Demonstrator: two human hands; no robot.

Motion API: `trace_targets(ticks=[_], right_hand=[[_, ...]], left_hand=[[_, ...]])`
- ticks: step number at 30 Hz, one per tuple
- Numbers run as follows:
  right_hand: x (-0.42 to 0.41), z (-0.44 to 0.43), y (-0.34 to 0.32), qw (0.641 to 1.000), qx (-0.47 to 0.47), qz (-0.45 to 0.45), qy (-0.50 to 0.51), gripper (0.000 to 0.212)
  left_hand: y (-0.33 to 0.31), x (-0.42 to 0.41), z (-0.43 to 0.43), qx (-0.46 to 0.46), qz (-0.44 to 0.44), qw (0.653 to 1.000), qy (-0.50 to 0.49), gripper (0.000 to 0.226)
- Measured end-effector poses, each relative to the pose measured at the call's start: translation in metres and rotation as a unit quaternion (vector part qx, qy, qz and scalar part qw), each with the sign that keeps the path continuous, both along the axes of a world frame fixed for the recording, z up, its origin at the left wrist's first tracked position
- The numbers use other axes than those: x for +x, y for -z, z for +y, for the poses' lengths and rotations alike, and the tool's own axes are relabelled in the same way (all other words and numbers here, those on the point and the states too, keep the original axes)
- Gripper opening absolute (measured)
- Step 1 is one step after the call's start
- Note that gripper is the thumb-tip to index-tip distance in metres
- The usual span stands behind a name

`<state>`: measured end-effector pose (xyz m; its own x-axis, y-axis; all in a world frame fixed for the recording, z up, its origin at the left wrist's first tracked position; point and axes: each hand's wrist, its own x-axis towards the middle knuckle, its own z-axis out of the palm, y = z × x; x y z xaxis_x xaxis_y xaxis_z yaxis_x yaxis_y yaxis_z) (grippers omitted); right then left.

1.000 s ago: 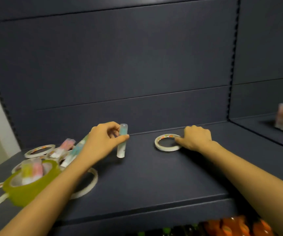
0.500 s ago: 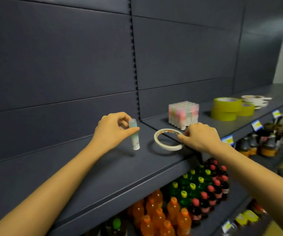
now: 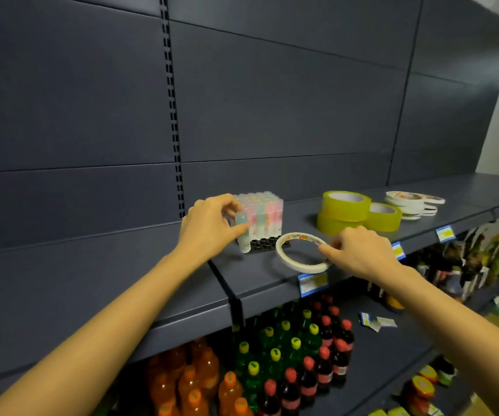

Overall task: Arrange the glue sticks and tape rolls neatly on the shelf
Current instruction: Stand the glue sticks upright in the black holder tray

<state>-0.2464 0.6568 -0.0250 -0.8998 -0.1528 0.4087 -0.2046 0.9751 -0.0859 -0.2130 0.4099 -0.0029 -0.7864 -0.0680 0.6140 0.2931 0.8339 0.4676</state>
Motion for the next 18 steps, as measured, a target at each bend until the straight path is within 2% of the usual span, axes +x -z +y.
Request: trace_targets(ticks=[14,16,18], right_hand=[[-0.048,0.045,-0.003,0.998,-0.026,0.012,-0.049,0.049],[-0.056,0.047,-0.006,0.998,-0.029,0.021,-0.061,0.048],[-0.065,0.048,-0.01,0.996,-0.031,0.032,-0.079,0.047]], left_hand=[[0.01,-0.054,0.027,-0.069,0.007,0.994,-0.083,0.023],[0.009,-0.056,0.028,-0.13,0.023,0.986,-0.1,0.025],[0.007,-0.061,0.03,-0.237,0.044,0.963,-0.122,0.031]])
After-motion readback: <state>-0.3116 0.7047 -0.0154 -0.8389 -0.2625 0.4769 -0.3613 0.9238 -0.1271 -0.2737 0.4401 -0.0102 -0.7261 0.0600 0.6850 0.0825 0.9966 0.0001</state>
